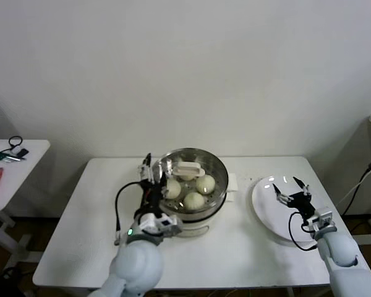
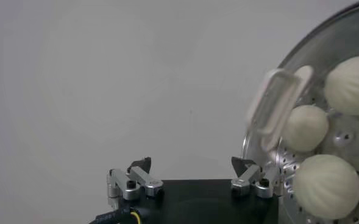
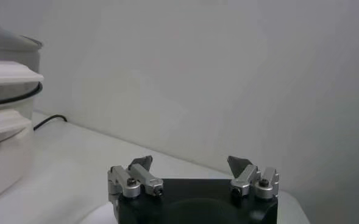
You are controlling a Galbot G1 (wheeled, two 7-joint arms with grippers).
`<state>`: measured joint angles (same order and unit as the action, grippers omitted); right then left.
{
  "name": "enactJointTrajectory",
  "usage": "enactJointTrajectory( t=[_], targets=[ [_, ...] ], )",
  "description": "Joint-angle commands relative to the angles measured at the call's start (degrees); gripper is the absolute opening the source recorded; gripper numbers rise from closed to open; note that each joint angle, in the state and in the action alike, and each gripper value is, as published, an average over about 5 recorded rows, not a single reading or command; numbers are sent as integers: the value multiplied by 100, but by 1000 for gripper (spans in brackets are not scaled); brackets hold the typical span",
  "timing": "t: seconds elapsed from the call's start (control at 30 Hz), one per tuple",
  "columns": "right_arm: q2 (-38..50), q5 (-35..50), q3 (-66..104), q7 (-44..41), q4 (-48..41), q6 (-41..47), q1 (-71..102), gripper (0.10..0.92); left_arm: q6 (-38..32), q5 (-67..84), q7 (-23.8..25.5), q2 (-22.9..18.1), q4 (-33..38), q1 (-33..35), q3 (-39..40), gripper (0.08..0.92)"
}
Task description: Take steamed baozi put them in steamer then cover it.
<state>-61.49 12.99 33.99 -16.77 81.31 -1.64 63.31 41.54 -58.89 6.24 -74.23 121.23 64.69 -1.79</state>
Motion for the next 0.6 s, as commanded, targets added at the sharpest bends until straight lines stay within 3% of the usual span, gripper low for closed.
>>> enactJointTrajectory(
  t=[0.03, 0.2, 0.6],
  targets=[
    [-29, 29, 59, -17, 187, 36, 113, 823, -2624, 3472, -1250, -106, 324, 1058, -1898, 823],
    [-80, 4, 138, -135, 368, 47, 297, 823, -3637, 4399, -1419, -328, 5, 1577, -2608, 823],
    [-300, 74, 241, -120, 763, -63, 532, 823, -4215, 5807, -1371, -703, -801, 1779, -3077, 823]
  ],
)
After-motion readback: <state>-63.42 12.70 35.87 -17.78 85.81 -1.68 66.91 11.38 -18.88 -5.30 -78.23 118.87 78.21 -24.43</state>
